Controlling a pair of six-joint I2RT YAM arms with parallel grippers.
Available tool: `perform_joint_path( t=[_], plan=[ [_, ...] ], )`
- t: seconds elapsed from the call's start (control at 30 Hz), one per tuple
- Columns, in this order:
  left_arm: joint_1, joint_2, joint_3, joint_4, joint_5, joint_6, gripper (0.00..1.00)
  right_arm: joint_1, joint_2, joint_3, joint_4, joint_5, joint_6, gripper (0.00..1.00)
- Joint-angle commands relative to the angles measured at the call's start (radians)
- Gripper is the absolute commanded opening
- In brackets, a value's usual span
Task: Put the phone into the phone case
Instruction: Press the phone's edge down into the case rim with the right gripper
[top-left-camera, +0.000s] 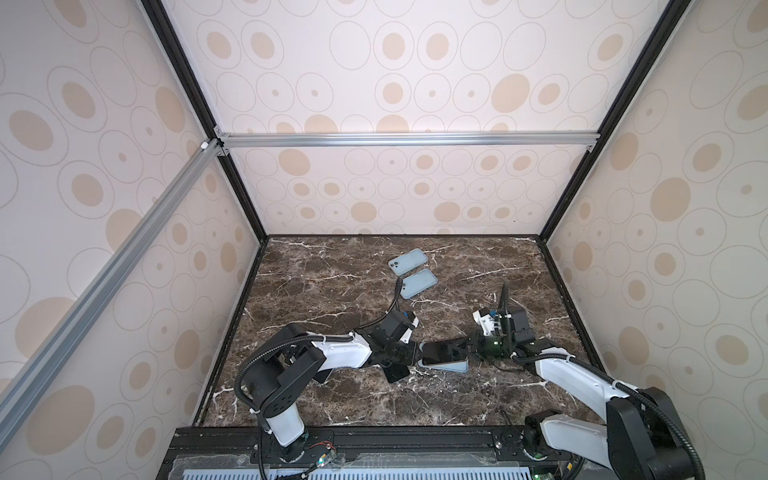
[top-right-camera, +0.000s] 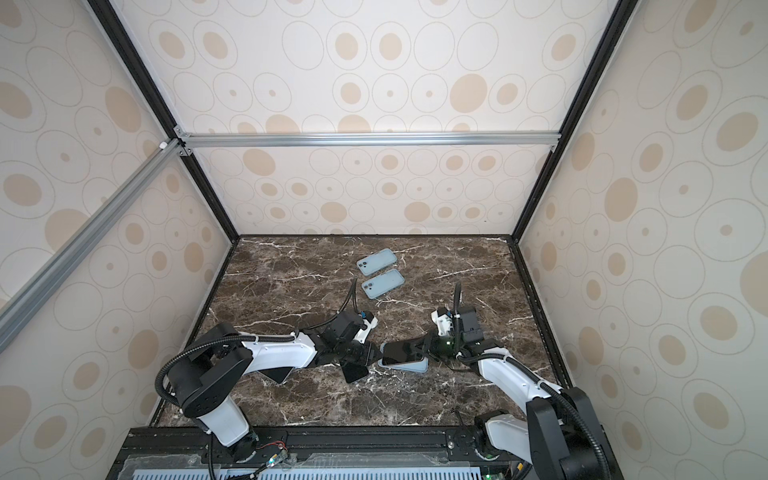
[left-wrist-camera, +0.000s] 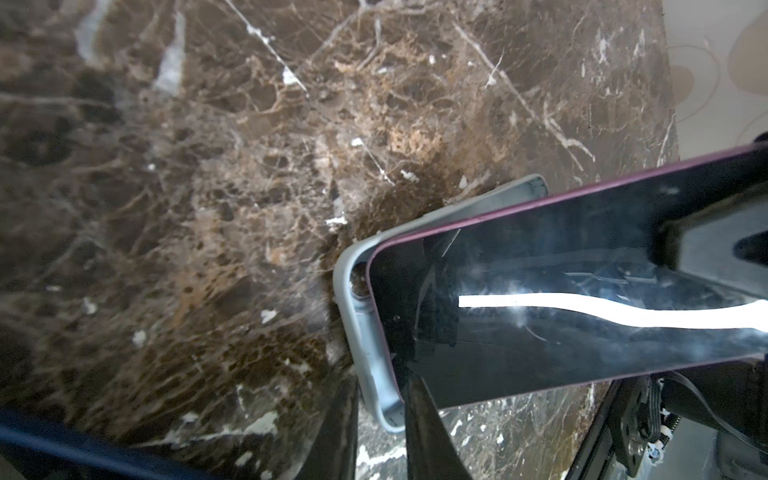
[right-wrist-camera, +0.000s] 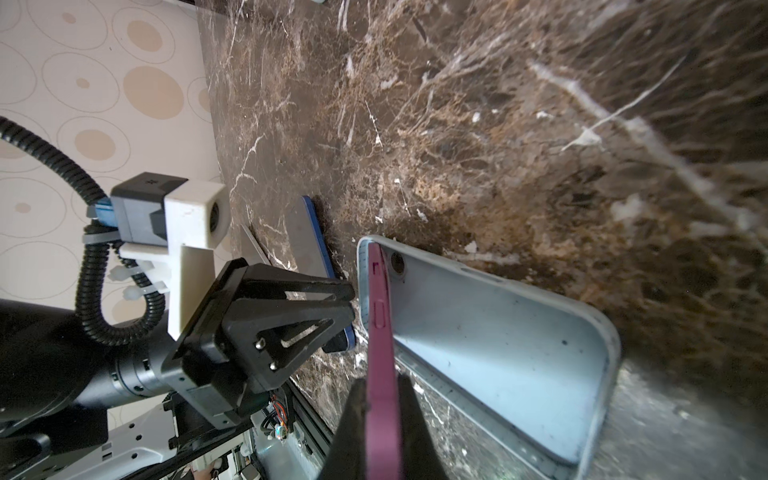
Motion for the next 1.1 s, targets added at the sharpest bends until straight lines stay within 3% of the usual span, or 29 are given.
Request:
perform_joint_path(
  t=[0.0,0.7,1.07],
  plan=[
    [0.001,0.016,0.006,0.023,0.024,0.002,0.22,0.001,0.035,-0.045,-0.032,0.071,0.02,0.0],
    [0.001,0.027,-0.028,0.078,0.031,-0.039,0.22,0.001,0.187,-0.102,0.089,0.04,0.054,0.0],
    [0.001,0.023,-0.026,0.004,-0.049,-0.003,0.22,0.001,0.184,-0.034,-0.08,0.116,-0.014,0.06]
  ],
)
